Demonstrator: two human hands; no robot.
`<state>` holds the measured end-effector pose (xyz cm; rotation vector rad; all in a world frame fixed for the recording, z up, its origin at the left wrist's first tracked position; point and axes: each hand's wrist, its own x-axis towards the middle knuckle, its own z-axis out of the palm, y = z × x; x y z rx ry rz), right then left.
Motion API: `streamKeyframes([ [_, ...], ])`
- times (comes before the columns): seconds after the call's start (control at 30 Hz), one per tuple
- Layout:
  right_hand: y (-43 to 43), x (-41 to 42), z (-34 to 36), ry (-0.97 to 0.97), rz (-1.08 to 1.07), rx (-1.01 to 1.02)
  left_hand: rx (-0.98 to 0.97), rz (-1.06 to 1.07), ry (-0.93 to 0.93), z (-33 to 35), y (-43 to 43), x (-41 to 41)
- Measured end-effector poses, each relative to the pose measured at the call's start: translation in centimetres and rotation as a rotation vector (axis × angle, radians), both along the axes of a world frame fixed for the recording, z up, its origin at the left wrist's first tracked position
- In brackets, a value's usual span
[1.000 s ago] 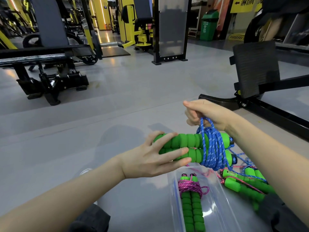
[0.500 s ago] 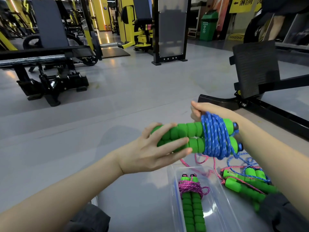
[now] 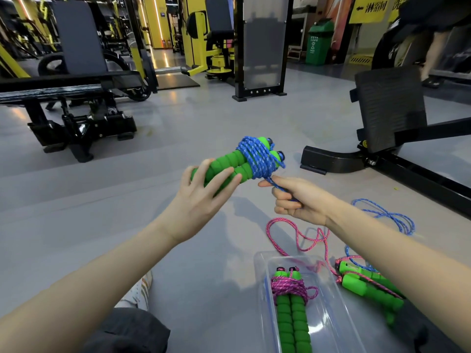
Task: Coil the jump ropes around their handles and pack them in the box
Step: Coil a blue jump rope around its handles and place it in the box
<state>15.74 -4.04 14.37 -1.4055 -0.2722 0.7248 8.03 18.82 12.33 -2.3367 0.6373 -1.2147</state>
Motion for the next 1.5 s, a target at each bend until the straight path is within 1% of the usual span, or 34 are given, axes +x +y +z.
streamKeyframes([
  [0.07,0.2,-0.1,0.2,-0.071,0.009,-0.101,0.019,0.04,0.017,-0.3,0.4,0.1],
  [0.17,0.7,-0.4,0.7,-0.301,0.013,-0.358,0.042,0.078,0.056,-0.5,0.2,0.1],
  [0.2,0.8,-0.4,0.9,-0.367,-0.008,-0.413,0.051,0.087,0.073,-0.6,0.2,0.0],
  [0.3,0.7,-0.2,1.4,-0.544,-0.134,-0.466,0.059,0.099,0.099,-0.5,0.0,0.0],
  [0.37,0.6,-0.2,1.9,-0.767,-0.191,-0.547,0.05,0.098,0.136,-0.8,-0.5,-0.1],
  [0.43,0.4,-0.5,2.4,-0.95,-0.183,-0.6,0.054,0.093,0.166,-0.9,-0.8,-0.1],
  [0.57,-0.8,-0.4,2.9,-1.095,-0.022,-0.598,0.077,0.063,0.184,-0.7,-0.4,-0.1],
  [0.67,-1.5,0.0,3.2,-1.163,0.078,-0.604,0.094,-0.007,0.17,-0.8,-0.2,-0.3],
  [0.77,-1.7,0.2,3.4,-1.167,0.104,-0.536,0.137,-0.102,0.169,-1.0,-0.5,-0.5],
  [0.87,-1.9,0.5,3.3,-1.223,0.071,-0.466,0.157,-0.167,0.149,-0.7,-0.7,-0.8],
  [0.97,-2.4,0.7,3.2,-1.144,0.052,-0.441,0.183,-0.206,0.124,0.1,-0.6,-1.1],
  [1.07,-3.4,0.5,4.0,-0.924,0.224,-0.473,0.225,-0.251,0.102,0.2,-1.1,-1.3],
  [1.1,-3.8,0.4,4.2,-0.881,0.288,-0.473,0.235,-0.268,0.097,0.1,-1.4,-1.3],
  [1.13,-4.2,0.3,4.4,-0.89,0.329,-0.482,0.242,-0.284,0.094,0.0,-1.6,-1.3],
  [1.23,-4.8,-0.1,4.0,-1.039,0.341,-0.535,0.243,-0.301,0.087,-0.4,-1.8,-1.3],
  [1.3,-5.0,-0.3,2.9,-1.159,0.263,-0.532,0.226,-0.291,0.083,-0.4,-1.7,-1.3],
  [1.43,-5.0,-0.7,1.0,-1.551,0.01,-0.41,0.203,-0.274,0.081,-0.3,-1.9,-1.3],
  [1.5,-5.0,-1.1,0.7,-1.759,-0.064,-0.363,0.199,-0.281,0.086,-0.3,-2.2,-1.4],
])
